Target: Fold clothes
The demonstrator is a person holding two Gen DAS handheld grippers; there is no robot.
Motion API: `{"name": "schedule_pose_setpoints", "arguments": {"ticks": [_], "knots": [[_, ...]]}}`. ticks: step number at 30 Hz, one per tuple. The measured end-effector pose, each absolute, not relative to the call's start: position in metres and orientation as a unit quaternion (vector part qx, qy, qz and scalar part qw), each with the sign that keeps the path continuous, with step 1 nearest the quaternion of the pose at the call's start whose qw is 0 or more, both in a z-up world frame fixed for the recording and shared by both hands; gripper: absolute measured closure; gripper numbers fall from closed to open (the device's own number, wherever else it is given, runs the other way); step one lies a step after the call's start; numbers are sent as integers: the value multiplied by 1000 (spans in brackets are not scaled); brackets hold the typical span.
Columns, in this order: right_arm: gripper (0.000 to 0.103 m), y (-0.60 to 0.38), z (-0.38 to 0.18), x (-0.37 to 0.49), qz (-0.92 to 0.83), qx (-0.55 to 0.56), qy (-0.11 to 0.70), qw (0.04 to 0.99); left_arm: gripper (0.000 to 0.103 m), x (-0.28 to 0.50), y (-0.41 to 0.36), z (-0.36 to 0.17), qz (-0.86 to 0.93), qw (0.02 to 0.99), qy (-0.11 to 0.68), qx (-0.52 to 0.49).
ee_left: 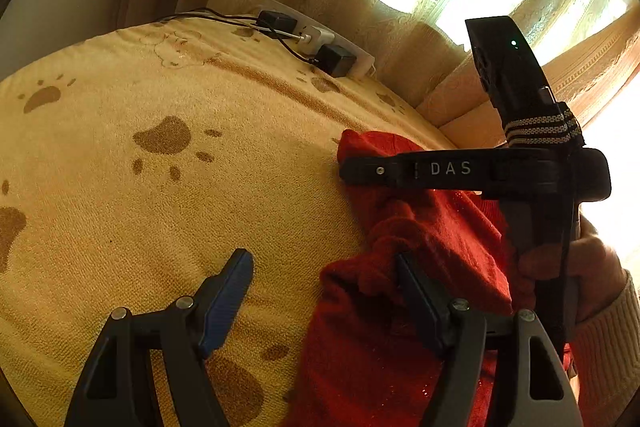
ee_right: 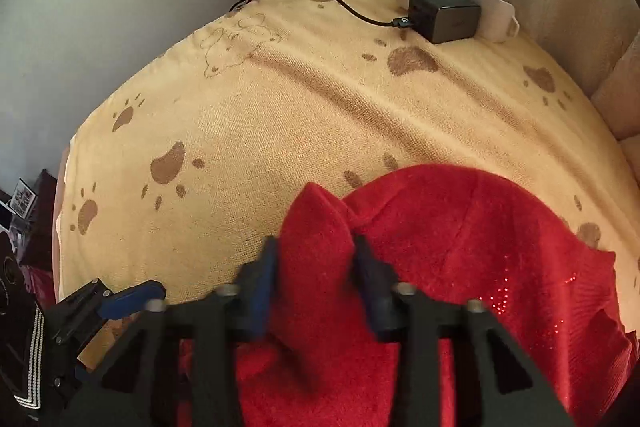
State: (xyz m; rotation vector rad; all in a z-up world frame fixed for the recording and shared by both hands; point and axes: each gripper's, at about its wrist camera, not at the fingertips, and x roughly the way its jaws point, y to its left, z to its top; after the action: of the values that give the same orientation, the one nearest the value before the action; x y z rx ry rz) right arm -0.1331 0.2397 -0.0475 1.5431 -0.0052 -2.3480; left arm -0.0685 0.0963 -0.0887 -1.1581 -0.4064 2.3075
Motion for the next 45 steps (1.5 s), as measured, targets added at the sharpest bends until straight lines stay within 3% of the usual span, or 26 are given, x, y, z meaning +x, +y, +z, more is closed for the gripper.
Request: {"name": "schedule_pose_setpoints", "arguments": {"ticks": [7,11,14,16,18,23,32,33,35,38,44,45], "knots": [[93,281,-16,-153,-883,459,-53,81,28,-69,89,-91,856,239,-185,-419],[88,288,-39,-177,-858,492,-97,109,28,-70,88,-92,858,233,-189,-417],[71,296,-34,-175,-859,484,-117,122,28,-69,85,-93,856,234,-200,-416],[30,303,-24,-168,-868,466,-124,123,31,-68,82,-94,854,234,-210,-415],[19,311,-13,-159,-877,446,-129,122,32,-68,80,-94,853,234,-213,-415],[19,367,49,-72,-917,368,-122,87,32,-68,92,-89,858,227,-174,-426],[20,408,30,72,-925,356,-133,-34,29,-80,155,-29,838,315,-112,-430],[21,413,28,88,-925,354,-134,-47,27,-83,168,-22,837,325,-103,-428],[35,422,23,120,-924,350,-136,-74,27,-96,197,-21,829,332,-79,-442],[50,435,16,165,-921,346,-138,-113,27,-110,229,-50,807,313,-54,-497],[52,439,-25,159,-897,408,-113,-125,27,-105,224,-75,850,246,0,-467],[57,440,-31,159,-894,416,-109,-127,27,-108,219,-77,859,230,7,-457]]}}
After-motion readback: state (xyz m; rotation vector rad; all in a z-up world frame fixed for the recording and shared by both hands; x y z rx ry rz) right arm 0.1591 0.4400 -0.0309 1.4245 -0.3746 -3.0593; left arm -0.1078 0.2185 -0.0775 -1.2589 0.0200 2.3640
